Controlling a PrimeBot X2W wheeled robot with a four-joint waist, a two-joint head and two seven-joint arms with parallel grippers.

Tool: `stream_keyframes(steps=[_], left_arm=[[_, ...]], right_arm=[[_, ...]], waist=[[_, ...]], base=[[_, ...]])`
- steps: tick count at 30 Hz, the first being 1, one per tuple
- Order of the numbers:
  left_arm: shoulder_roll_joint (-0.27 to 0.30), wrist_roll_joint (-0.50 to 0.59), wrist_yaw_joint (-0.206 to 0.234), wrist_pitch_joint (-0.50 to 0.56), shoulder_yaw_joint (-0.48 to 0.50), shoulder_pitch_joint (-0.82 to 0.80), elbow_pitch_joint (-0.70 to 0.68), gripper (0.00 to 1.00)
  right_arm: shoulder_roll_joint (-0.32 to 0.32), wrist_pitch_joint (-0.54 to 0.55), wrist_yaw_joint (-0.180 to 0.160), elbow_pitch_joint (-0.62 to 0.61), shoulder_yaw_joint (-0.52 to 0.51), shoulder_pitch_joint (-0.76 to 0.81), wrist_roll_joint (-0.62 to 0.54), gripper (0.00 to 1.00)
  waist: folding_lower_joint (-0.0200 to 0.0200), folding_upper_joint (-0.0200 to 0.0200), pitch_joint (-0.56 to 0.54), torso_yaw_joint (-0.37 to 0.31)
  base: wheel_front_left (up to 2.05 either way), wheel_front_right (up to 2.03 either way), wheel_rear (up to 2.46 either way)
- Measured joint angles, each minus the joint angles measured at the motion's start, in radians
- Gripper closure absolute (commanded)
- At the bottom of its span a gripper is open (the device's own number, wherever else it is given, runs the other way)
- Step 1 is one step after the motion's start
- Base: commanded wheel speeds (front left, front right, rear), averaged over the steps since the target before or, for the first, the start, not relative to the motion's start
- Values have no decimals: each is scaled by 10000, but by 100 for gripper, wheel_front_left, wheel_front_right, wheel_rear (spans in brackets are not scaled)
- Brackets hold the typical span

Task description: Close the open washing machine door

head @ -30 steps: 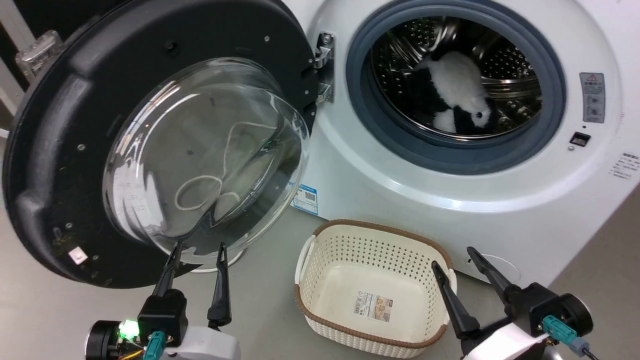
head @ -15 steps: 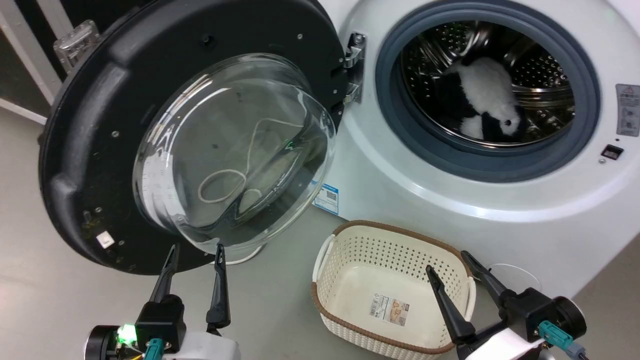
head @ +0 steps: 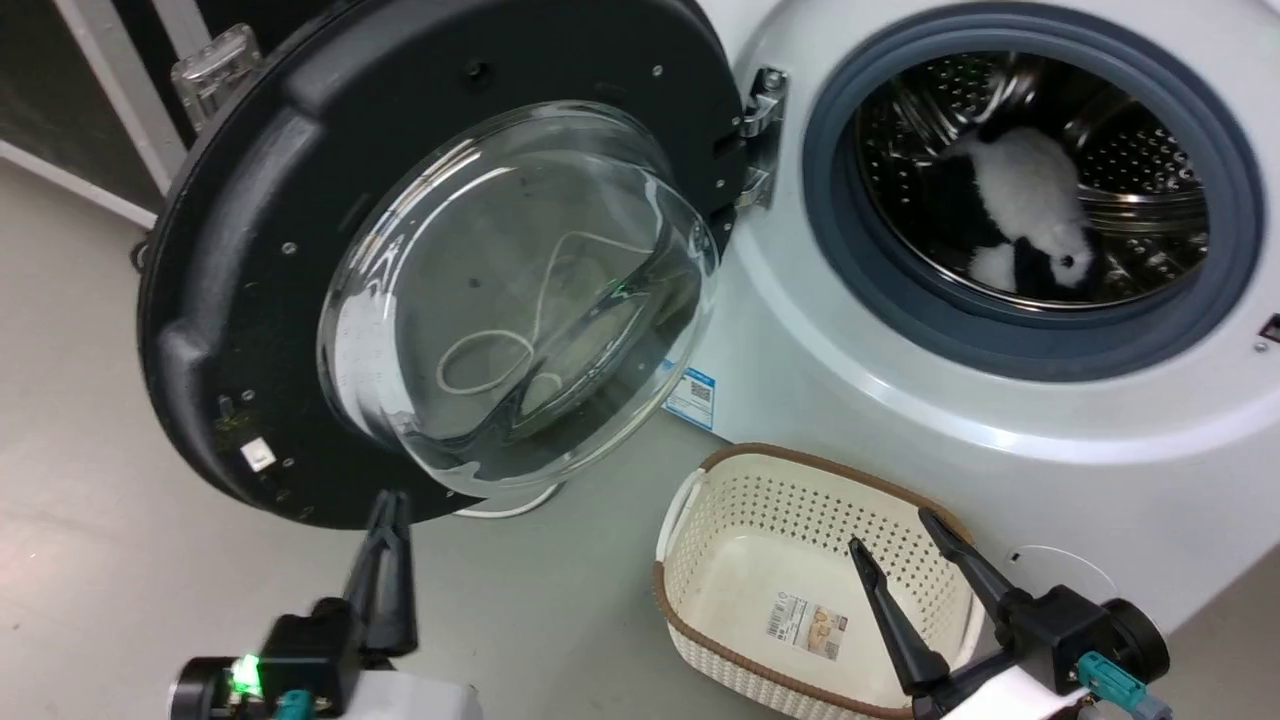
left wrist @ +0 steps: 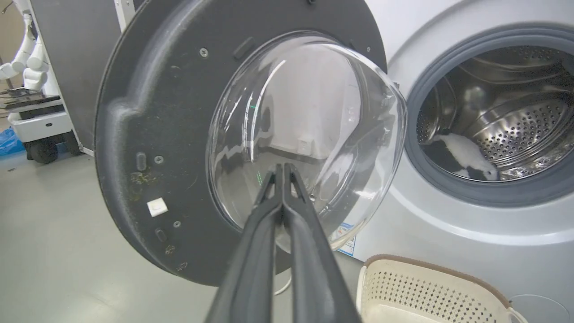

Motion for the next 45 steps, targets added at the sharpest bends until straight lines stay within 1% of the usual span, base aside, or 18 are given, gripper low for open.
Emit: stream_keyframes(steps=[4, 7, 9, 10, 11, 13, 14, 19, 22, 24, 27, 29, 32, 35, 40, 42, 43, 45], left_arm=[[-94, -614, -113, -65, 286, -100, -568, 100], [-148, -1043, -316, -151, 740, -528, -1108, 100], [-157, -1546, -491, -192, 1246, -923, -1444, 100], [-138, -2240, -913, -261, 2059, -1621, -1572, 100], [-128, -2573, -1051, -282, 2336, -1904, -1505, 100], [23, -3475, -1208, -290, 3005, -2527, -1149, 100], [205, -3948, -1237, -40, 3312, -2857, -840, 100], [1505, -6161, -1043, 1893, 4892, -4648, 1034, 100], [2251, -7179, -897, 3012, 5444, -5556, 2255, 100], [2499, -7944, -694, 3699, 5827, -6137, 3018, 100], [2466, -9526, -203, 4824, 6552, -7013, 4013, 100], [2619, -9923, 15, 5628, 6590, -7215, 4556, 100], [2890, -10251, 132, 6807, 6491, -7212, 5168, 100], [3120, -10450, 0, 7871, 6182, -7171, 5367, 100], [3195, -10962, -313, 9208, 5916, -6913, 5145, 100], [3162, -11200, -408, 9731, 5820, -6700, 4943, 100], [3057, -11409, -479, 10341, 5645, -6430, 4715, 100], [2974, -11538, -545, 10657, 5576, -6263, 4573, 100]], right_arm=[[-65, -77, 0, -8, -27, 105, -2, 0], [-171, -163, 0, -31, -117, 107, -2, 0], [-190, -176, 0, -54, -203, 154, -2, 0], [-194, -265, 0, -111, -376, 350, 0, 0], [-198, -286, 0, -125, -412, 406, -2, 0], [-215, -343, 0, -169, -405, 451, -2, 0], [-238, -347, 0, -184, -401, 450, 0, 0], [-382, -456, 0, -199, -416, 439, 105, 0], [-462, -514, 0, -173, -399, 435, 196, 0], [-510, -556, 0, -150, -360, 432, 270, 0], [-598, -596, 0, -115, -313, 397, 334, 0], [-652, -598, 0, -113, -301, 378, 345, 0], [-744, -598, 0, -96, -318, 318, 360, 0], [-769, -596, 0, -94, -345, 313, 389, 0], [-790, -598, 0, -44, -359, 313, 433, 0], [-769, -596, 0, 8, -378, 314, 435, 0], [-736, -598, 0, 48, -385, 316, 447, 0], [-706, -596, 0, 75, -383, 316, 447, 0]], waist=[[0, 0, 148, 153], [1, 0, 309, 277], [0, 0, 398, 360], [0, 0, 511, 479], [0, 0, 543, 514], [-1, 0, 644, 517], [0, 0, 709, 483], [1, 0, 1047, 267], [0, -1, 1232, 144], [1, 0, 1347, 77], [0, 0, 1459, -51], [1, 0, 1529, -145], [1, -1, 1622, -264], [1, 0, 1688, -331], [-1, 0, 1658, -336], [0, 0, 1578, -331], [-1, 0, 1476, -317], [-1, -1, 1419, -316]], base=[[0, 0, 0], [0, 0, 0], [0, 0, 0], [0, 0, 0], [0, 0, 0], [0, 0, 0], [0, 0, 0], [0, 0, 0], [0, 0, 0], [0, 0, 0], [0, 0, 0], [0, 0, 0], [0, 0, 0], [0, 0, 0], [0, 0, 0], [0, 0, 0], [0, 0, 0], [0, 0, 0]])
